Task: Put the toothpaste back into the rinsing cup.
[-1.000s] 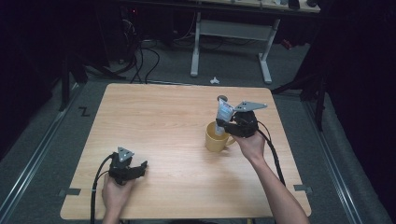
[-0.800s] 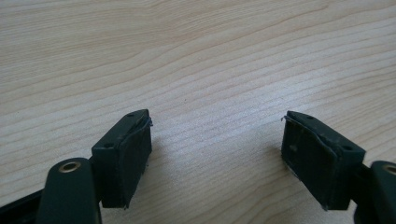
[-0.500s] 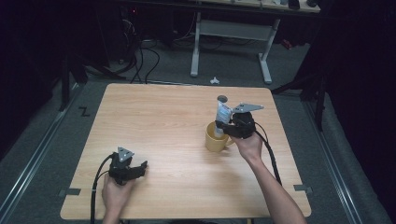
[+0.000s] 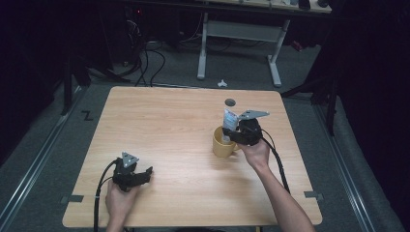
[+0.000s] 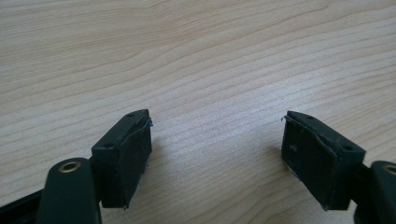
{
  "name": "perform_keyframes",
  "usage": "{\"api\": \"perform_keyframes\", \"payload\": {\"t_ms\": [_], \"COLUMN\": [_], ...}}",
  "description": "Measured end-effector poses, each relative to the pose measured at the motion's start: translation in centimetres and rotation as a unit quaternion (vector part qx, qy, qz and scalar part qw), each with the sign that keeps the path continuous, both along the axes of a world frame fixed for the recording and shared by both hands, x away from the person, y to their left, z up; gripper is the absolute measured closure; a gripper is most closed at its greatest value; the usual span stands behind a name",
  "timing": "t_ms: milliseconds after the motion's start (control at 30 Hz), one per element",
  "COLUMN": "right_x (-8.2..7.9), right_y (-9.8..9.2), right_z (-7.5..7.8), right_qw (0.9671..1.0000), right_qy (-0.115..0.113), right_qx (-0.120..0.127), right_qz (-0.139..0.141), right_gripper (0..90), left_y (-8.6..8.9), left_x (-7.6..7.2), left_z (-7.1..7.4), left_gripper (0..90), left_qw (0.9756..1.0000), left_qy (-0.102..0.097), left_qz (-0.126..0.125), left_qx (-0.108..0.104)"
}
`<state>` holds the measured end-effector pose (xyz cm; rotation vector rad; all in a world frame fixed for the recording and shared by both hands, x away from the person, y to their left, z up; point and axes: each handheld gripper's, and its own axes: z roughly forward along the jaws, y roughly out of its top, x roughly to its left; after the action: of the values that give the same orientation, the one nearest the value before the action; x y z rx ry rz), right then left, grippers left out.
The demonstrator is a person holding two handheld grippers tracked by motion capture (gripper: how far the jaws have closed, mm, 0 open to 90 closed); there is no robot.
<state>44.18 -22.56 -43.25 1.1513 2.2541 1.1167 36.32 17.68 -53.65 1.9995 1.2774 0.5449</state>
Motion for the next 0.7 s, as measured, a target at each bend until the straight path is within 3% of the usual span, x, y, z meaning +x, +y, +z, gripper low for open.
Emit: {"api": "perform_keyframes", "payload": {"t_ms": [700], "right_x": [0.3], "right_y": [0.7], "right_z": [-1.6], "right_qw": [0.9997], "right_qy": [0.015], "right_qx": [-0.021], "right_qz": [0.006], "right_gripper": [62.0], "left_y": [-0.1], "left_x": [0.0], "left_z": [0.0], "left_gripper": [23.9], "left_qw": [1.0], "left_qy": [0.0], "left_qz": [-0.002], "left_qx": [0.002]}}
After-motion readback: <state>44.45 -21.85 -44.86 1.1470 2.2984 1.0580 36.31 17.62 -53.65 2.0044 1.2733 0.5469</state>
